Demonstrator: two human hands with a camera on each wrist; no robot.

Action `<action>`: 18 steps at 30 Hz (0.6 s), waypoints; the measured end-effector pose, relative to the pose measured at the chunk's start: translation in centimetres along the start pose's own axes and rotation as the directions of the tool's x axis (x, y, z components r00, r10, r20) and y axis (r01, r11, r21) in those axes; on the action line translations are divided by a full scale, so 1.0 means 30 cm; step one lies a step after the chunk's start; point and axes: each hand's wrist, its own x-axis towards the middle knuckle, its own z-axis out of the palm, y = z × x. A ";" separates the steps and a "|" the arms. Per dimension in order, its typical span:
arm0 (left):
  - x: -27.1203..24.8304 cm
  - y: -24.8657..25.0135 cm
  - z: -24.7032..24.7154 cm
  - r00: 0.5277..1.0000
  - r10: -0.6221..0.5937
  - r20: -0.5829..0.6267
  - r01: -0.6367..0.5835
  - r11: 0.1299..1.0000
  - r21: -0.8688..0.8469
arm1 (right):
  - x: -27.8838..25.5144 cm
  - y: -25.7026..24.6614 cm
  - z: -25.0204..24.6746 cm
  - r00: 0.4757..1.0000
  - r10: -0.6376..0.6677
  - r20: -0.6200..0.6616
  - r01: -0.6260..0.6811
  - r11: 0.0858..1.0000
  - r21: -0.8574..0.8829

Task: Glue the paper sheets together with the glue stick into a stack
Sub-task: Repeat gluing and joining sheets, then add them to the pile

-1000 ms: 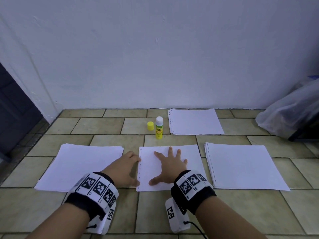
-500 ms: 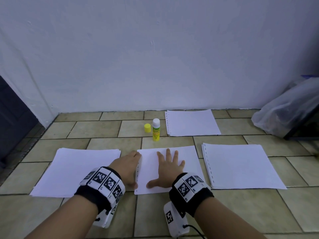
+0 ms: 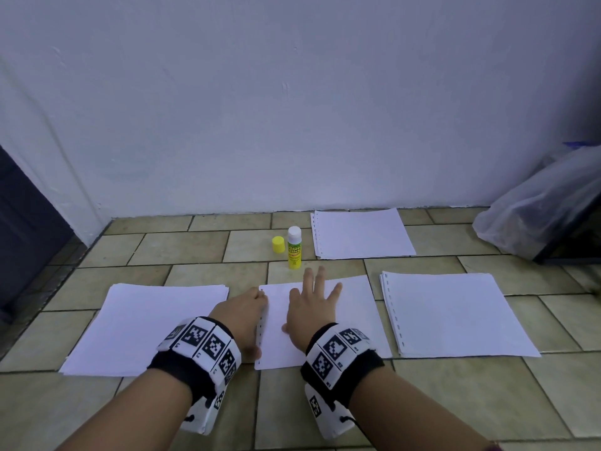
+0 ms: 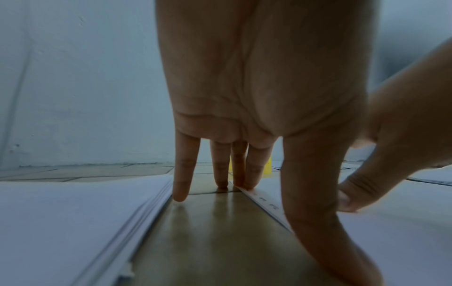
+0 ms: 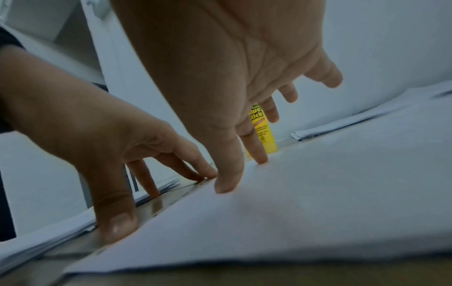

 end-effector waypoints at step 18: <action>-0.010 -0.007 -0.010 0.999 0.003 0.051 -0.003 1.000 -0.007 | 0.048 0.269 -0.035 0.991 -0.044 0.128 0.013 0.971 0.239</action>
